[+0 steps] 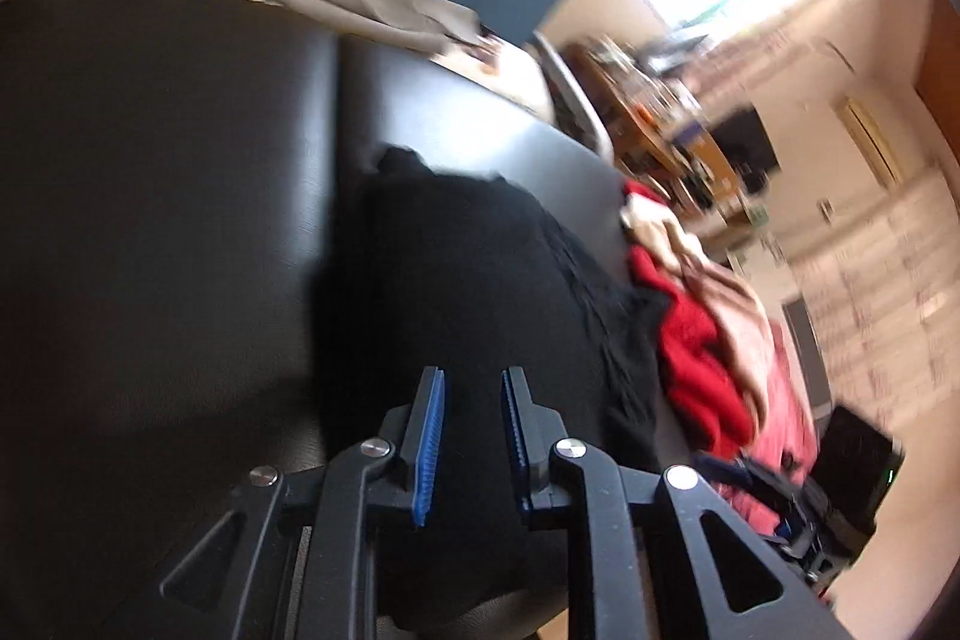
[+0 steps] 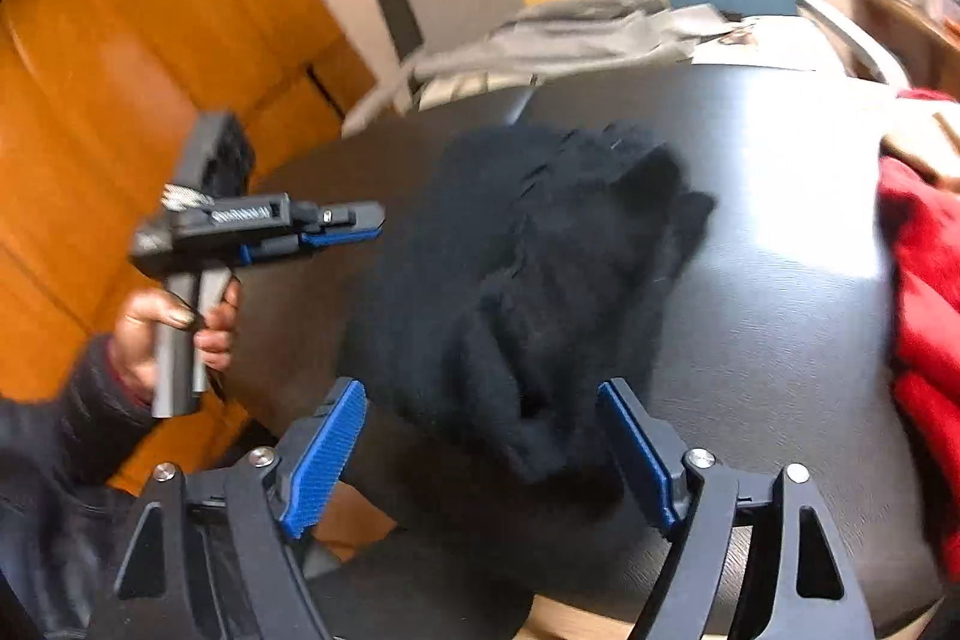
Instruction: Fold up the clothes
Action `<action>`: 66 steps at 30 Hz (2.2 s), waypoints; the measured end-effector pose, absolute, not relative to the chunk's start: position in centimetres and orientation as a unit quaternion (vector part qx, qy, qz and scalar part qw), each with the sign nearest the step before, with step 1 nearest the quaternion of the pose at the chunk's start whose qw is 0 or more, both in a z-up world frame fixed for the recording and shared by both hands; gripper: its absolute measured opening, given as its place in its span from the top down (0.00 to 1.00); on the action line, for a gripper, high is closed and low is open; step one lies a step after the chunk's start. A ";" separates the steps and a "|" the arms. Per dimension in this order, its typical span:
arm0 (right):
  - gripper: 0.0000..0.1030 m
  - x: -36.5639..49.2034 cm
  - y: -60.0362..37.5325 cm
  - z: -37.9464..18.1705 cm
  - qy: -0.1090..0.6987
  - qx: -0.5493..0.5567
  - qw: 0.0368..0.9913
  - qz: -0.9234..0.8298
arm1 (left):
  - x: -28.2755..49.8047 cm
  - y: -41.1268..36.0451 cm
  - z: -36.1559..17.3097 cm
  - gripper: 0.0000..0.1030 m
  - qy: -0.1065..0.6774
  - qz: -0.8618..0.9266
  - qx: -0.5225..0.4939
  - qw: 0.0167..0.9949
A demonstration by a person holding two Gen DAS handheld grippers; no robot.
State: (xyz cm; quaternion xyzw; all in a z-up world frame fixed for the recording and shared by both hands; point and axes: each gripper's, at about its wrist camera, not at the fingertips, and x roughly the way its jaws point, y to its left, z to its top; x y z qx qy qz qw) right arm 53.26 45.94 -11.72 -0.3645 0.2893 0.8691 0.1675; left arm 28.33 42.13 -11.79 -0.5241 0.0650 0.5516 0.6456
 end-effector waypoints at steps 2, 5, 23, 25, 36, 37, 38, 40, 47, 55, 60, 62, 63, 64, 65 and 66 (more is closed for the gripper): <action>0.59 51.2 46.4 -13.4 0.294 -0.401 0.170 0.851 | 29.8 42.2 -11.6 0.82 0.081 0.546 -0.499 0.668; 0.95 51.3 46.3 -15.0 0.321 -0.405 0.180 0.837 | 31.9 42.5 -11.4 0.82 0.114 0.538 -0.462 0.696; 0.34 55.4 49.8 -11.8 0.344 -0.245 0.284 0.861 | 33.5 41.8 -13.4 0.83 0.163 0.515 -0.436 0.720; 0.41 54.2 51.1 -12.2 0.340 -0.246 0.294 0.859 | 33.7 41.8 -13.2 0.83 0.166 0.517 -0.429 0.722; 0.77 51.9 55.1 -14.1 0.331 -0.271 0.330 0.842 | 34.8 40.7 -12.5 0.82 0.190 0.535 -0.370 0.736; 0.91 51.5 55.3 -14.1 0.323 -0.278 0.334 0.840 | 34.9 40.6 -12.5 0.82 0.190 0.537 -0.367 0.736; 0.91 51.1 55.3 -14.1 0.314 -0.287 0.338 0.840 | 34.9 40.4 -12.5 0.82 0.188 0.539 -0.363 0.737; 0.91 50.5 55.1 -13.7 0.278 -0.310 0.349 0.839 | 34.8 40.1 -12.3 0.82 0.183 0.541 -0.355 0.740; 0.92 52.8 57.6 -16.2 0.311 -0.315 0.383 0.811 | 36.3 40.2 -13.9 0.82 0.232 0.518 -0.340 0.750; 0.91 54.0 58.0 -17.2 0.343 -0.296 0.364 0.814 | 34.5 40.1 -13.0 0.82 0.175 0.513 -0.377 0.751; 0.66 54.4 57.0 -12.9 0.282 -0.275 0.382 0.836 | 30.5 40.0 -10.0 0.81 0.091 0.543 -0.374 0.746; 0.56 53.2 56.4 -11.1 0.263 -0.269 0.365 0.852 | 28.7 40.9 -9.2 0.80 0.080 0.564 -0.362 0.738; 0.56 52.6 56.0 -10.2 0.253 -0.266 0.356 0.859 | 28.1 41.7 -9.1 0.80 0.081 0.570 -0.358 0.735; 0.56 51.9 55.8 -9.4 0.244 -0.264 0.347 0.866 | 27.5 42.5 -8.9 0.80 0.083 0.575 -0.355 0.733; 0.56 50.8 55.6 -9.1 0.237 -0.272 0.332 0.871 | 27.1 43.3 -8.8 0.80 0.085 0.577 -0.353 0.732; 0.56 49.4 55.5 -9.1 0.232 -0.283 0.316 0.875 | 26.8 44.0 -8.9 0.80 0.088 0.580 -0.351 0.730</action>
